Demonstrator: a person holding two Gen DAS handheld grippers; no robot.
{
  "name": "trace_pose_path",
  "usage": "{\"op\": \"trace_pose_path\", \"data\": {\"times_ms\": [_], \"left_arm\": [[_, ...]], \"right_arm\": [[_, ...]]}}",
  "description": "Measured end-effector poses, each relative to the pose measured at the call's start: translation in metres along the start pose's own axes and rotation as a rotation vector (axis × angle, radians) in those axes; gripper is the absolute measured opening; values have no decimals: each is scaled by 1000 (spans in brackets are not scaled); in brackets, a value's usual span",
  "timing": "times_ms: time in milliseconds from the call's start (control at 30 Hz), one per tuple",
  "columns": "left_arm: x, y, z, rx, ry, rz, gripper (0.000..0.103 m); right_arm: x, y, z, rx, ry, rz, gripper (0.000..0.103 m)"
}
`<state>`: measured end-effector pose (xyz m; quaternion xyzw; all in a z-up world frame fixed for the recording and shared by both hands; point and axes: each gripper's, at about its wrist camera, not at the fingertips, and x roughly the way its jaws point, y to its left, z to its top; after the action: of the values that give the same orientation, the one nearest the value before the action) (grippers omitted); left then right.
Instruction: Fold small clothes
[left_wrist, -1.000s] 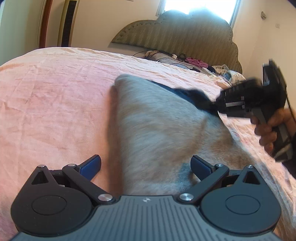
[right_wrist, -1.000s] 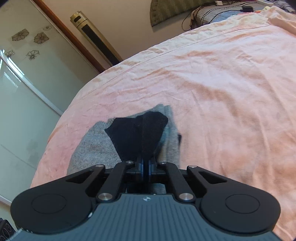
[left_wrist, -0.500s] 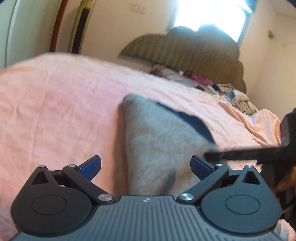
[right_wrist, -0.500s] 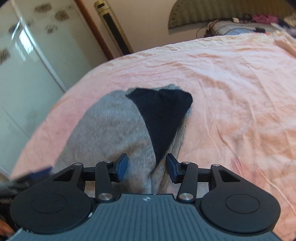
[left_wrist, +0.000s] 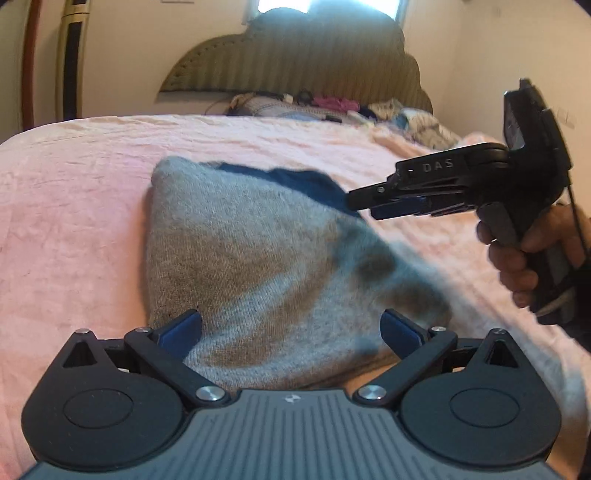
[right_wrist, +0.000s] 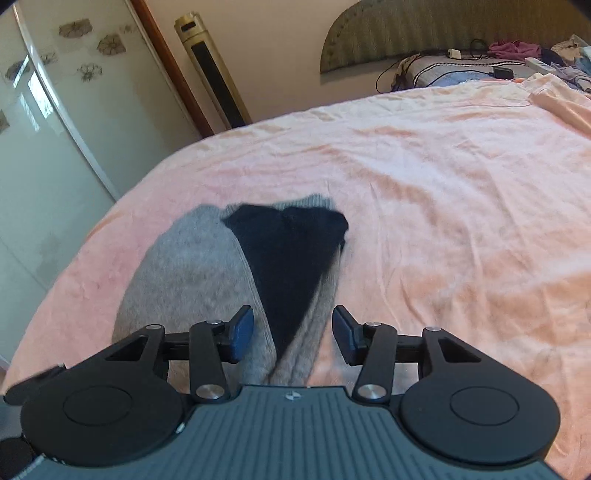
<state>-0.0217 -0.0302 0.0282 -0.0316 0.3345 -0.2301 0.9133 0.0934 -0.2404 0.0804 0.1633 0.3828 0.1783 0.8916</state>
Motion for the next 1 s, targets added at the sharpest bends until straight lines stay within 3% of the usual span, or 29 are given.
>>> {"op": "trace_pose_path", "data": {"times_ms": [133,200,267,400,433,500,567,600,633,667,700,733,767,800,867,933,1000], "left_arm": [[14,-3,-1,41,48,16,103],[20,-6,-8,103,41,53,103],[18,-5,-5,85,47,46,103],[0,1,9,18,25,-8,103],[-4,2,14,20,2,-21,103],[-2,1,20,35,-12,-35,103],[14,3,17,24,41,-40,103],[25,4,12,23,83,-33,103],[28,2,6,71,54,0,103],[29,-4,1,125,48,21,103],[27,-9,-1,149,55,40,103],[22,-12,0,145,64,42,103],[15,-11,1,123,65,26,103],[9,-10,0,100,61,11,103],[2,-5,-2,74,59,15,103],[5,0,-7,60,74,23,103],[8,-4,-9,84,70,47,103]], "right_arm": [[25,22,16,-43,30,37,52],[51,27,16,-62,121,36,56],[64,23,12,-119,113,30,56],[43,25,20,-30,106,-10,53],[33,31,17,-40,79,7,56],[15,39,6,-10,54,124,57],[14,44,-9,0,100,199,68],[20,44,-17,-8,136,176,70],[27,39,-26,-31,163,141,65],[24,32,-30,-50,119,156,54],[22,22,-30,-4,120,157,46],[16,15,-27,62,126,134,32],[9,14,-26,89,125,117,31],[-3,18,-27,85,98,112,35],[-21,31,-34,51,68,165,58],[-24,39,-45,37,91,209,62],[-8,32,-58,23,159,133,62]]}}
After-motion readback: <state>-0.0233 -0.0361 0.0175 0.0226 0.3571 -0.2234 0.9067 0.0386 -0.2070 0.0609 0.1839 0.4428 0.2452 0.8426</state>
